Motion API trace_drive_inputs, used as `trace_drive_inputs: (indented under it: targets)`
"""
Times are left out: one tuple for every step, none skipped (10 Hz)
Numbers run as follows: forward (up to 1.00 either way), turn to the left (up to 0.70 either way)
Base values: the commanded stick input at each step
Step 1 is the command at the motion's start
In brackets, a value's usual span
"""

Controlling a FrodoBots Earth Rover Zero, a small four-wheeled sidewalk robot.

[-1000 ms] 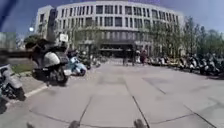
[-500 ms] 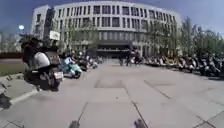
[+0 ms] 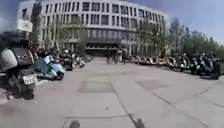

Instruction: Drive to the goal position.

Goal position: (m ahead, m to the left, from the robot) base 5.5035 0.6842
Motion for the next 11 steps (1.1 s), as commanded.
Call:
trace_drive_inputs:
  targets:
    - [0.85,-0.34]
    - [0.85,-0.15]
    - [0.42,0.00]
    - [0.00,0.00]
    - [0.00,0.00]
    - [0.37,0.00]
    - [0.85,0.00]
    - [0.85,0.00]
    - [0.85,0.00]
    - [0.85,0.00]
    - [0.85,0.00]
